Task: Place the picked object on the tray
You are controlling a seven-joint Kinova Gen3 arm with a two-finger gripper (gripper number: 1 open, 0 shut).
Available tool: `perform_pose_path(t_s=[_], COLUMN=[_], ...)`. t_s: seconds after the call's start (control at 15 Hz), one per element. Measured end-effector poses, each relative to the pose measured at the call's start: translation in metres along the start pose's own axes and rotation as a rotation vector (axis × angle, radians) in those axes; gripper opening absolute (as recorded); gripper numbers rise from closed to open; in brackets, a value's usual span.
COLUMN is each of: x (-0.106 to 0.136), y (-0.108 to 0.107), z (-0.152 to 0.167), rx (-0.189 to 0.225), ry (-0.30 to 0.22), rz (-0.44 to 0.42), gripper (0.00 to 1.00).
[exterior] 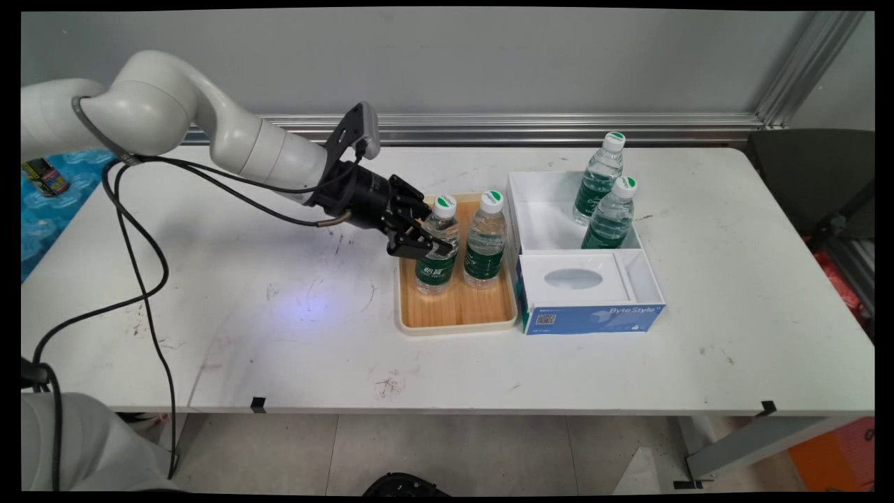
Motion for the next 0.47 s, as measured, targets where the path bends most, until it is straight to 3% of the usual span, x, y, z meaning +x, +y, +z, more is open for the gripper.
perform_pose_path(t_s=[0.13, 0.2, 0.47], x=[-0.0015, -0.0023, -0.0042], y=[0.0004, 0.0007, 0.0018], z=[0.0005, 0.0011, 0.0014], rx=[0.0, -0.001, -0.003], ry=[-0.001, -0.003, -0.005], rz=[0.001, 0.002, 0.003], gripper=[0.0, 1.0, 1.0])
